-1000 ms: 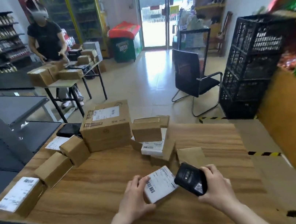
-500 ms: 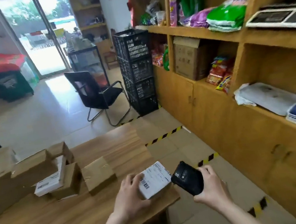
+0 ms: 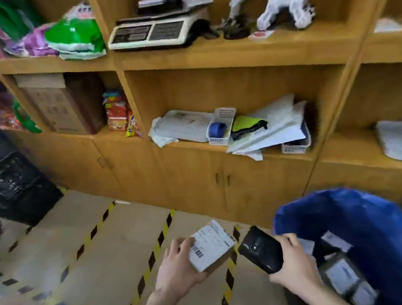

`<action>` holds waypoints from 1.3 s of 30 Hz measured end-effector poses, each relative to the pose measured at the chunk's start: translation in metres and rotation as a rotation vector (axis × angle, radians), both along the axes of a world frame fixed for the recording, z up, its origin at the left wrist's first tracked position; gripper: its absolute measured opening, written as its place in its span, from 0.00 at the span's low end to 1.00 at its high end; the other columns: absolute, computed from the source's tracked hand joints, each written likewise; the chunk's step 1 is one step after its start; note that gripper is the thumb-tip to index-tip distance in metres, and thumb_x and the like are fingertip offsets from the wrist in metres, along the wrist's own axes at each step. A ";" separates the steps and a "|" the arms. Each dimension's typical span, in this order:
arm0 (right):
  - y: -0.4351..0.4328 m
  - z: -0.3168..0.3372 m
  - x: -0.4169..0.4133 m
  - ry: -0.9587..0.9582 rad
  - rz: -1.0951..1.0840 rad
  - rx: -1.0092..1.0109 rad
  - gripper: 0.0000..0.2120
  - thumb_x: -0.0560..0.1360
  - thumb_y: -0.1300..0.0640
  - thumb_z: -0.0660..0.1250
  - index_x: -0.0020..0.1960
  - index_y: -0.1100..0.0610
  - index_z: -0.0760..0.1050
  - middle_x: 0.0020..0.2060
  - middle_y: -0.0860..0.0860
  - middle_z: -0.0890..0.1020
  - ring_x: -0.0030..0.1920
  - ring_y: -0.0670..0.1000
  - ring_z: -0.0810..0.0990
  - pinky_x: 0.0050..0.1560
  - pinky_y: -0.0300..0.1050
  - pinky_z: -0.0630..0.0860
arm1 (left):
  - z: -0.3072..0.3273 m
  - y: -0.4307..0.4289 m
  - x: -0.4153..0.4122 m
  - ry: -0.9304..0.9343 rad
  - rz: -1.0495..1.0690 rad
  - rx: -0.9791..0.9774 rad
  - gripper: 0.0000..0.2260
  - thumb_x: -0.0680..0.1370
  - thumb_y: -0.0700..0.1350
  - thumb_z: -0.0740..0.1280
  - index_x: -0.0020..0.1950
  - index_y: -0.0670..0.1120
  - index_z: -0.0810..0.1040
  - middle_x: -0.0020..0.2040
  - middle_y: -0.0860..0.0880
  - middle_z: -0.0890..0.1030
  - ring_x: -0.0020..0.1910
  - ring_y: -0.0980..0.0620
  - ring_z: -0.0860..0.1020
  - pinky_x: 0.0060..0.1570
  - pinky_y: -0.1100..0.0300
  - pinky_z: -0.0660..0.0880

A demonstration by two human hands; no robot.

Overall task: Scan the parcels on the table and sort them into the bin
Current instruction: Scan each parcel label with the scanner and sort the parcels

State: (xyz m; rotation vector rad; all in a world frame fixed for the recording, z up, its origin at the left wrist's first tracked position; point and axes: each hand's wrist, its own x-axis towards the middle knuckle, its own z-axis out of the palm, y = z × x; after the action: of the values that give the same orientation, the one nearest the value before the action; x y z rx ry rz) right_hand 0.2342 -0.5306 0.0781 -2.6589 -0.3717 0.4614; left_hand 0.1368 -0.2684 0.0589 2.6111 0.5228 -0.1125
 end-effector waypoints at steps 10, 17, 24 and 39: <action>-0.095 -0.016 0.045 0.127 -0.504 -0.025 0.39 0.61 0.46 0.75 0.68 0.47 0.63 0.64 0.45 0.62 0.64 0.51 0.71 0.60 0.52 0.73 | -0.038 -0.082 0.183 0.079 -0.423 -0.139 0.43 0.61 0.69 0.69 0.73 0.57 0.62 0.66 0.58 0.64 0.64 0.54 0.67 0.59 0.60 0.72; -0.157 -0.052 0.035 0.189 -0.712 0.121 0.44 0.55 0.44 0.73 0.69 0.52 0.67 0.53 0.45 0.62 0.62 0.52 0.73 0.56 0.40 0.71 | -0.073 -0.167 0.224 0.187 -0.592 -0.176 0.43 0.62 0.68 0.71 0.74 0.56 0.61 0.66 0.58 0.62 0.65 0.53 0.65 0.61 0.60 0.71; -0.220 -0.106 0.086 0.362 -0.747 0.139 0.46 0.57 0.45 0.74 0.71 0.47 0.60 0.58 0.42 0.58 0.68 0.49 0.68 0.64 0.44 0.71 | -0.116 -0.223 0.268 0.291 -0.540 -0.174 0.45 0.62 0.71 0.68 0.74 0.55 0.61 0.67 0.56 0.62 0.67 0.51 0.65 0.64 0.58 0.69; -0.266 -0.308 0.164 0.360 -1.182 0.178 0.36 0.59 0.50 0.76 0.65 0.46 0.67 0.52 0.41 0.61 0.52 0.50 0.76 0.54 0.56 0.76 | -0.338 -0.352 0.347 0.358 -0.446 -0.155 0.37 0.67 0.55 0.76 0.72 0.53 0.64 0.64 0.50 0.63 0.60 0.48 0.66 0.57 0.57 0.71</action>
State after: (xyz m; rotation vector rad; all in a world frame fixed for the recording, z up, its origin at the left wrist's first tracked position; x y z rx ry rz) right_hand 0.3977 -0.7966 -0.2296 -2.0693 1.1360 0.4373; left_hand 0.4840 -0.6207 -0.2792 2.5172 0.0316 -0.7427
